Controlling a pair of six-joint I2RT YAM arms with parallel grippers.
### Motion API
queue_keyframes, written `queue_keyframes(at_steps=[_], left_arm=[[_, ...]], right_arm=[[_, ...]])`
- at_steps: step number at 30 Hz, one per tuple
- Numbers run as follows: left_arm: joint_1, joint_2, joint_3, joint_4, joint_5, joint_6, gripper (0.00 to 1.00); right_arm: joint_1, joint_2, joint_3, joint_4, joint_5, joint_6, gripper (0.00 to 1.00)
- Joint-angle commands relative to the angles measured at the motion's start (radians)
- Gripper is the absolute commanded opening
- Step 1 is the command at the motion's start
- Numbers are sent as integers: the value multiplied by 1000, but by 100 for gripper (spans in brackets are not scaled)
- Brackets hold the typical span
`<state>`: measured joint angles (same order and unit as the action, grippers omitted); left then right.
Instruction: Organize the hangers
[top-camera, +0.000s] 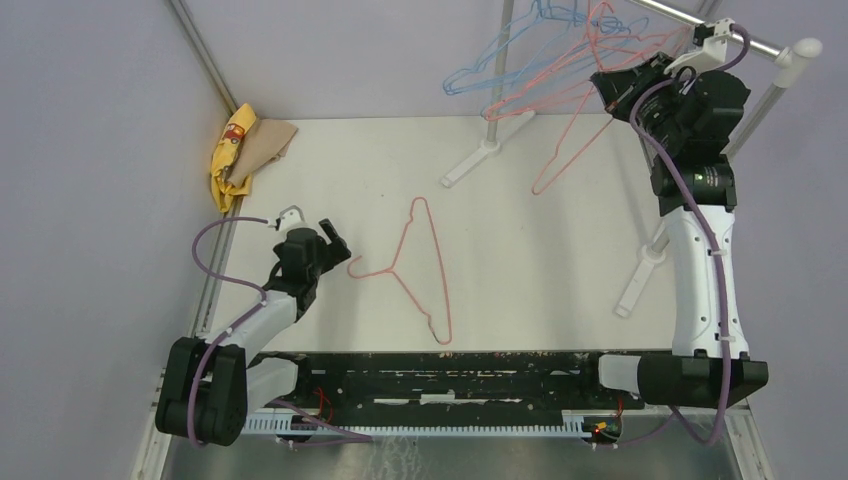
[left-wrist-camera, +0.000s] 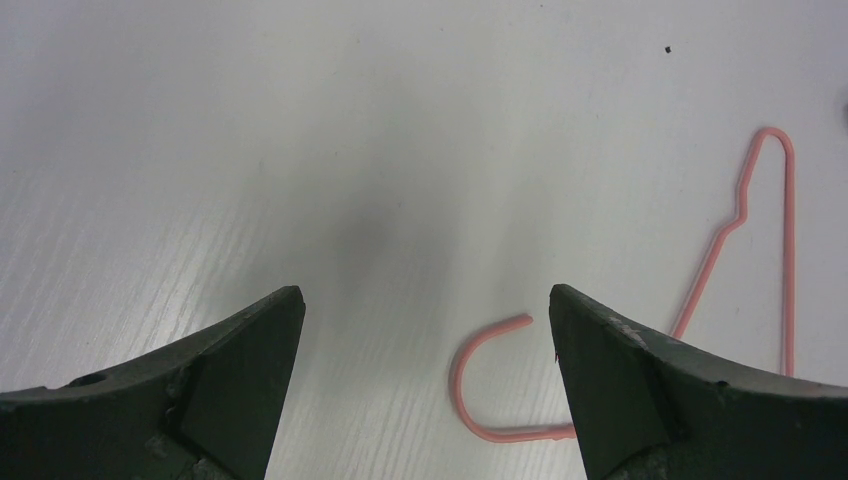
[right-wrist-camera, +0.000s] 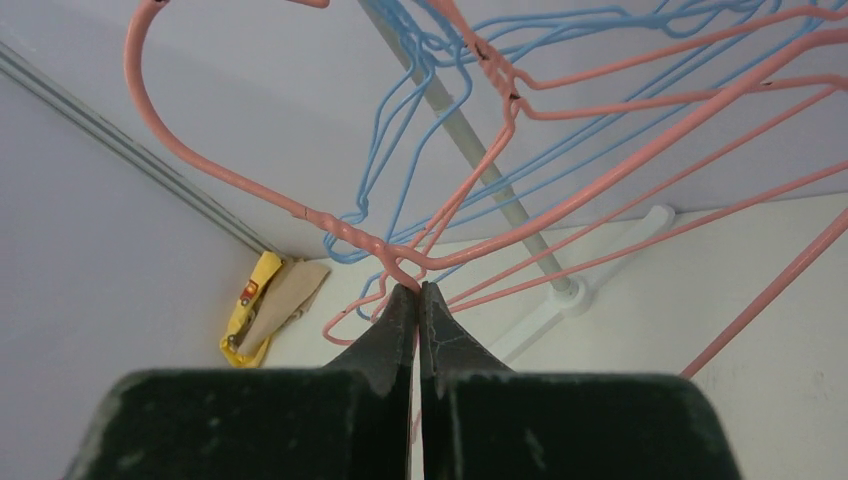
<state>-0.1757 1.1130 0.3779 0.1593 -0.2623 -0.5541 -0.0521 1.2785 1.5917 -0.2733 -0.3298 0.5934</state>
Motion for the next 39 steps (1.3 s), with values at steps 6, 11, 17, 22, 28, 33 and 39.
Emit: queue_keyframes(at_steps=[6,11,17,22,28,33,39], left_arm=[[5,31,26,42,-35,25,99],[5,36,28,43,-35,27,99],[5,23,28,35,-43,35,99],[5,15,26,29,-45,38,99],[4,16,25,28,-45,37,99],[5,18,23,31,-42,36,99],[4,20,22,34,-40,33,99]], right_arm=[[-115,40,65,216,-94,129,1],[-160,73,71,258,-79,161,1],[-196,119,80,273,-52,179,1],[-217,151,81,258,-31,182,1],[-218,140,1,252,-5,159,1],[-218,115,-69,245,27,138,1],[-219,86,-124,224,62,117,1]])
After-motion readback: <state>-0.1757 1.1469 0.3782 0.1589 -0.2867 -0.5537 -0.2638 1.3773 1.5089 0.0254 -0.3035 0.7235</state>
